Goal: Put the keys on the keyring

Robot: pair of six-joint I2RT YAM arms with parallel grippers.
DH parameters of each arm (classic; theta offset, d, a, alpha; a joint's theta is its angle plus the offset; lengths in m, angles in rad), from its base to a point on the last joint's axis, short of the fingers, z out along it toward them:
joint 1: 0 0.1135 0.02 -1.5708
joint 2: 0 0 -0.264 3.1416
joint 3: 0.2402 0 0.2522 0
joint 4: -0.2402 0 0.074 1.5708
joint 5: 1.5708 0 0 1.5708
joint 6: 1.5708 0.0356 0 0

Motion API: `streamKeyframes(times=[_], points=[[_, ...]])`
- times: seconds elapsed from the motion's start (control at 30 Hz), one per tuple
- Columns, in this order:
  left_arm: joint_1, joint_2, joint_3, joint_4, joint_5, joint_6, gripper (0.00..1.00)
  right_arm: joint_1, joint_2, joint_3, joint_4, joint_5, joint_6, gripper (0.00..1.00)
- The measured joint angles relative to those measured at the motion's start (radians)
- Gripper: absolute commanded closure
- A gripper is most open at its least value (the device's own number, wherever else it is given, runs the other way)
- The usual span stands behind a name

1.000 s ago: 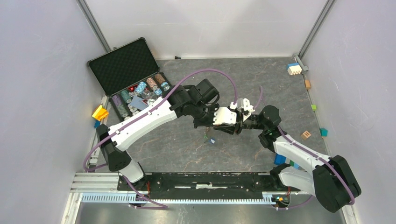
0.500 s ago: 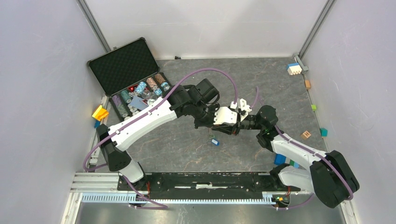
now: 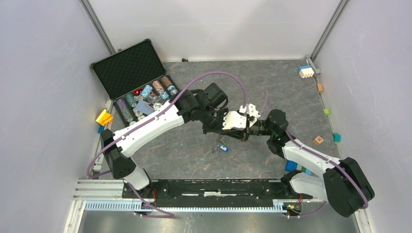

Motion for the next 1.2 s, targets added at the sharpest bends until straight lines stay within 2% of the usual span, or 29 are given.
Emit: streamKeyframes(times=[0.03,0.13,0.2,0.27,0.43,0.53,0.73,0.97,1.2], points=[[0.003,-0.004,-0.01,0.011,0.002,0.0,0.64,0.0,-0.004,0.0,-0.01,0.005,-0.007,1.0],[0.03,-0.038,-0.059,0.058,0.037,-0.006,0.47,-0.001,-0.026,0.0,-0.039,0.022,-0.021,1.0],[0.071,-0.094,-0.126,0.114,0.082,-0.009,0.42,-0.004,-0.045,0.0,-0.043,0.029,-0.024,1.0],[0.126,-0.163,-0.203,0.183,0.138,-0.011,0.41,-0.011,-0.064,0.0,-0.043,0.029,-0.023,1.0],[0.285,-0.365,-0.455,0.44,0.325,-0.023,0.45,-0.028,-0.075,0.0,0.005,0.025,0.024,1.0],[0.313,-0.426,-0.577,0.595,0.449,-0.04,0.49,-0.034,-0.075,-0.001,0.047,0.023,0.061,1.0],[0.314,-0.413,-0.684,0.814,0.606,-0.108,0.59,-0.04,-0.067,-0.014,0.124,0.011,0.127,1.0],[0.314,-0.4,-0.735,1.01,0.659,-0.204,0.67,-0.041,-0.048,-0.022,0.191,-0.002,0.187,1.0],[0.314,-0.398,-0.77,1.108,0.703,-0.238,0.74,-0.047,-0.045,-0.024,0.219,-0.006,0.214,1.0]])
